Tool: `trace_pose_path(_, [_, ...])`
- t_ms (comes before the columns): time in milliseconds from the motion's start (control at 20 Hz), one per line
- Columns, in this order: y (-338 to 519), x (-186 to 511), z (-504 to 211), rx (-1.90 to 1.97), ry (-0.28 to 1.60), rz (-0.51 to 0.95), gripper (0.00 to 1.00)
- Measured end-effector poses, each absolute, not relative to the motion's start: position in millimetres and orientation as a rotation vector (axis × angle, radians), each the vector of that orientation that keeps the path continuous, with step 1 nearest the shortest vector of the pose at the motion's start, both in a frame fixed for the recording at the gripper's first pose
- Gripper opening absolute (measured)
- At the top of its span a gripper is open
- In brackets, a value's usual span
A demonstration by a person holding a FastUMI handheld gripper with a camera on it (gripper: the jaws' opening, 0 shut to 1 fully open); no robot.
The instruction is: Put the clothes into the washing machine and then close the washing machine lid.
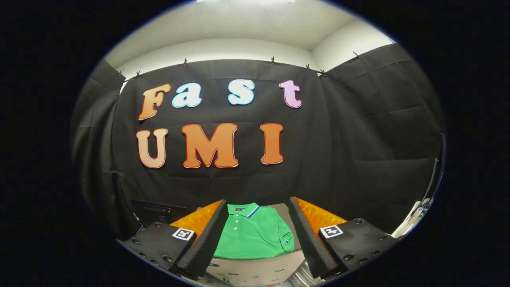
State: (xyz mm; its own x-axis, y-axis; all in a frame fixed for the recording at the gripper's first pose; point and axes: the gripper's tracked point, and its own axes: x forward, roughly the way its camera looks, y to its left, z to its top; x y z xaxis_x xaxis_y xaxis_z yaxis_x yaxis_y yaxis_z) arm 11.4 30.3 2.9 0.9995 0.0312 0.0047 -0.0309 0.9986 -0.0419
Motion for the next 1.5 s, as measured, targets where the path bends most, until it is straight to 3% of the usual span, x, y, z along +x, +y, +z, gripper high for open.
trace_pose_path(350, [20, -16, 31, -0.023, -0.081, -0.036, 0.98])
trace_pose_path(700, [43, -7, 38, -0.012, -0.064, 0.012, 0.98])
trace_pose_path(1200, [77, 89, 11, -0.016, 0.307, 0.103, 0.98])
trace_pose_path(1500, [107, 156, -45, -0.062, 0.542, 0.144, 0.98])
